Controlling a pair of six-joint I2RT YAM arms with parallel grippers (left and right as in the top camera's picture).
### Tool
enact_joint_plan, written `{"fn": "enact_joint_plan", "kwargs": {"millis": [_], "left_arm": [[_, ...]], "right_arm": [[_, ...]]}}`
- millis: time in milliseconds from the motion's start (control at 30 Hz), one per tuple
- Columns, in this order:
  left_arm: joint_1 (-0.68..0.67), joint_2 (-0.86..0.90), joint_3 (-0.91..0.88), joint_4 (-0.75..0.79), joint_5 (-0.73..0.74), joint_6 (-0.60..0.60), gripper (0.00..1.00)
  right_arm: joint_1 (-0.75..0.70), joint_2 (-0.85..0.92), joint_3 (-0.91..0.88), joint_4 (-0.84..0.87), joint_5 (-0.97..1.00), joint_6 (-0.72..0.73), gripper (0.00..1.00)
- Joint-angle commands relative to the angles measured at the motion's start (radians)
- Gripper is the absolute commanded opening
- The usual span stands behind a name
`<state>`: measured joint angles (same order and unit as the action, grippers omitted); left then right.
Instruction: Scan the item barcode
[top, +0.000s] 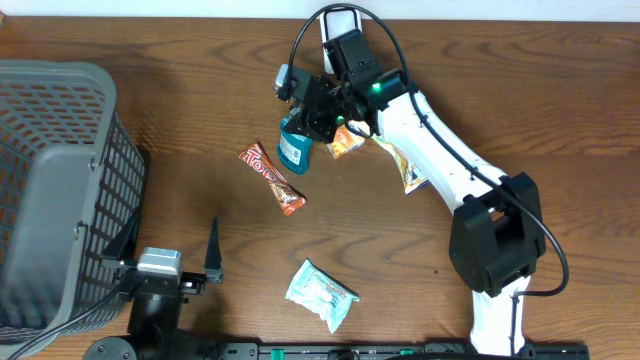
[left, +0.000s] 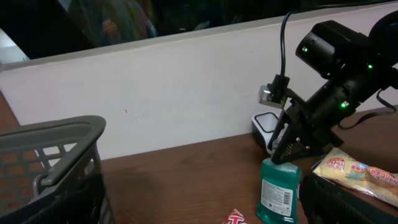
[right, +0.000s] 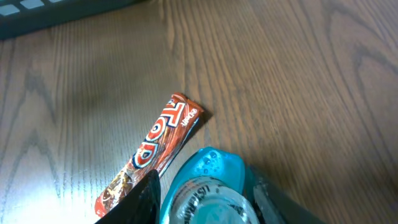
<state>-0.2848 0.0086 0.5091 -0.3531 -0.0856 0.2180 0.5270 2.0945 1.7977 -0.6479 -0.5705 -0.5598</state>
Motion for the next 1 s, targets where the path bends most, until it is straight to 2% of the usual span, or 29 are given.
{"fn": "enact_joint_plan", "kwargs": {"millis": [0,133,300,500,633,767,833,967], "left_arm": [[-0.005,-0.006,0.002,0.004,-0.014,0.014,1.0],[-0.005,-0.006,0.002,0.004,-0.013,0.014,1.0],[-0.005,-0.006,0.002,0.01,-0.013,0.014,1.0],[-0.005,-0.006,0.002,0.011,-0.014,0.014,1.0],[-0.005,-0.006,0.002,0.011,-0.014,0.014,1.0],[-0.005,-0.006,0.002,0.011,-0.014,0.014,1.0],[-0.005,-0.006,0.002,0.011,-0.014,0.014,1.0],[-0.005,-0.006,0.002,0.011,-0.014,0.014,1.0]], "right_arm": [[0.041,-0.028,0.013,-0.003,-0.004,0.005,0.41],[0.073,-0.028,0.013,-0.002,0.007,0.005,0.42],[0.102,-0.028,0.013,-0.002,0.138,0.006,0.42],[0.11,-0.028,0.013,-0.006,0.191,0.006,0.43],[0.11,-0.028,0.016,0.023,0.191,0.043,0.55],[0.11,-0.04,0.044,0.023,0.191,0.106,0.8],[0.109,-0.066,0.052,0.024,0.19,0.152,0.99],[0.113,-0.135,0.053,0.023,0.192,0.253,0.99]]}}
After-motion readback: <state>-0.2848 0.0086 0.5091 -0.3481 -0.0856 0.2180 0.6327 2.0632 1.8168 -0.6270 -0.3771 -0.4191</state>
